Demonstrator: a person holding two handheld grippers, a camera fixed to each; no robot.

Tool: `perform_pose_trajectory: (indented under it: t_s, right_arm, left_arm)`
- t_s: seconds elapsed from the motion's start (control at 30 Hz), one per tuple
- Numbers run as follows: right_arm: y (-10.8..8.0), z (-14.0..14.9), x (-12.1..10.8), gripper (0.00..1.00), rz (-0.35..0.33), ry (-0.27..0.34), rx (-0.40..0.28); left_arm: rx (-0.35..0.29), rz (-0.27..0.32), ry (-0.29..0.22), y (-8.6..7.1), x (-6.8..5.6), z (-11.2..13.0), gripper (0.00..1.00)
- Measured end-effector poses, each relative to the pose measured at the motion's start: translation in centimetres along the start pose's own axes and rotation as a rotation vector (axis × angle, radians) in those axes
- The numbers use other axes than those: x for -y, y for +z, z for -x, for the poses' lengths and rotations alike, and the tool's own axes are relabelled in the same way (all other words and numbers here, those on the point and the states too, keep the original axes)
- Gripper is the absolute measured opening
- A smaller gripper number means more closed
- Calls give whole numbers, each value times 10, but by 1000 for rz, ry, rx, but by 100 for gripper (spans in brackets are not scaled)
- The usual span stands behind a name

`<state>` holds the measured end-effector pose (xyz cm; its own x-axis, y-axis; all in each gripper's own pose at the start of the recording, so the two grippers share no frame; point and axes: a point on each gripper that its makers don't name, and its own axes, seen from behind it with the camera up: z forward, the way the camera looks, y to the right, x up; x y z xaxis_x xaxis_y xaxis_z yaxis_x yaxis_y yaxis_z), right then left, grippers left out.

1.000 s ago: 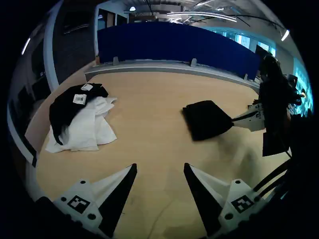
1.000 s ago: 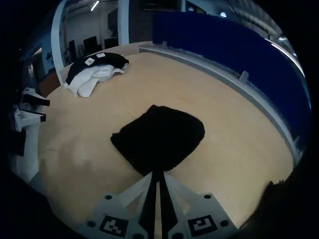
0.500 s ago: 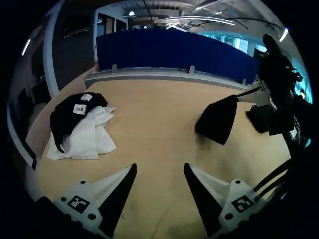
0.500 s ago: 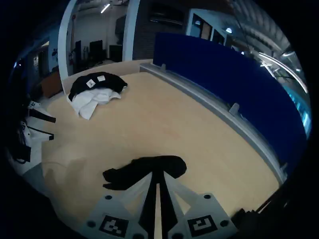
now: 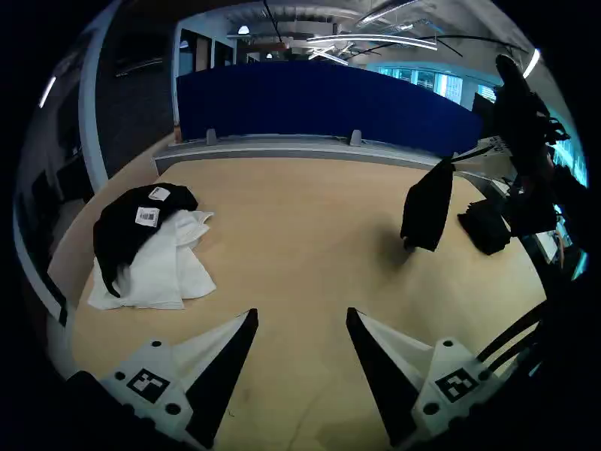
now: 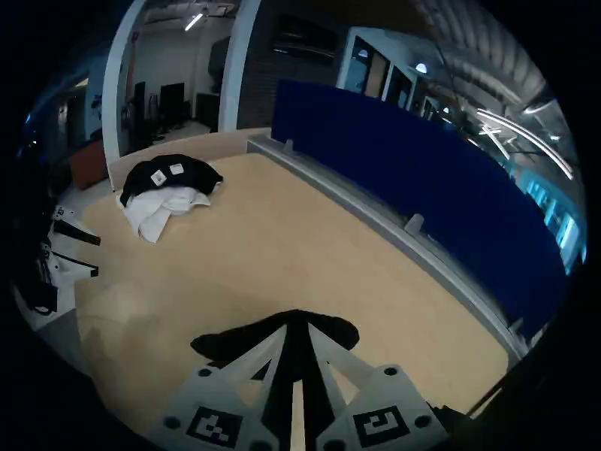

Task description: Fold towel

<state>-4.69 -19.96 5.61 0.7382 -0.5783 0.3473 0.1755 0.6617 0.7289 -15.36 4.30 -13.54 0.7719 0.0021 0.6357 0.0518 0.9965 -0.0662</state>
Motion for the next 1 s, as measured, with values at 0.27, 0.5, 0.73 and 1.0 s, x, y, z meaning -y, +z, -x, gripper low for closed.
perform_pose_trajectory:
  t_s: [0.27, 0.5, 0.73, 1.0]
  right_arm:
    - [-14, 1, -27, 4, 25, 27, -10]
    - [-32, 9, -64, 4, 60, 41, -2]
    - [-54, 25, -113, 4, 109, 40, 26]
    - [-76, 47, -171, 4, 170, 68, 51]
  left_arm:
    - [1, 12, 7, 3, -7, -3, 87]
    - [6, 21, 13, 5, -13, -5, 87]
    - [17, 30, 17, 9, -21, -6, 87]
    - [24, 28, 26, 12, -26, -7, 87]
